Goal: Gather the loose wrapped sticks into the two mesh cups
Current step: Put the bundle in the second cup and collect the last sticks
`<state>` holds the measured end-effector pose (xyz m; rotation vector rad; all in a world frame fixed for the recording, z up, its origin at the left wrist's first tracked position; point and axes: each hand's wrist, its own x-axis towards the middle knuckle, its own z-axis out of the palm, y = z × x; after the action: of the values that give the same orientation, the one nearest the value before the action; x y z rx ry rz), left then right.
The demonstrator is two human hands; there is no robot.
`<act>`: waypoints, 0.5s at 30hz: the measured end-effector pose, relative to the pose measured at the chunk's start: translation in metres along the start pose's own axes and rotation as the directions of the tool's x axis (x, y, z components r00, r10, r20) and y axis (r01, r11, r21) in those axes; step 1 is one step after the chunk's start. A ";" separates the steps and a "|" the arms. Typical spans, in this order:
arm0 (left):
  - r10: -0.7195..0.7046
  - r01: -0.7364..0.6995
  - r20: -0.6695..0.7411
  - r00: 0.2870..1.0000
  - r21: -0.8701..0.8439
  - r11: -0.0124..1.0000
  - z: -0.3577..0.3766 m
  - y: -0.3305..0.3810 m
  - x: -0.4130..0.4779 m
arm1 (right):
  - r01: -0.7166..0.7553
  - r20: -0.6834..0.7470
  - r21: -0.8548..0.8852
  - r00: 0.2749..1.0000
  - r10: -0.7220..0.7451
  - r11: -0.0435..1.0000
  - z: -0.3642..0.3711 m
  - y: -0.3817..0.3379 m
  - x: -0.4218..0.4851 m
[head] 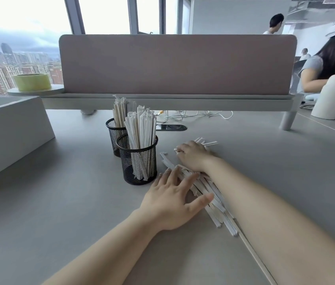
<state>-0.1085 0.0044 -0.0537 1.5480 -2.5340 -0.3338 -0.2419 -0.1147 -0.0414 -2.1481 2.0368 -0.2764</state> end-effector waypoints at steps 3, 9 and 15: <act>-0.002 0.002 0.003 1.000 -0.007 1.000 -0.003 0.000 -0.002 | -0.005 0.017 -0.053 1.000 0.006 0.999 -0.011 0.004 -0.011; -0.063 0.062 -0.009 0.998 -0.098 0.993 -0.009 0.010 -0.007 | 0.028 0.028 -0.046 0.999 -0.027 0.999 -0.022 0.021 -0.033; -0.022 0.025 0.075 0.997 -0.041 0.999 -0.001 0.036 -0.011 | 0.043 0.084 0.122 0.995 -0.053 0.992 -0.017 0.037 -0.045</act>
<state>-0.1345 0.0302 -0.0433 1.5797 -2.5487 -0.4536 -0.2840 -0.0712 -0.0346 -2.1006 1.8742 -0.2988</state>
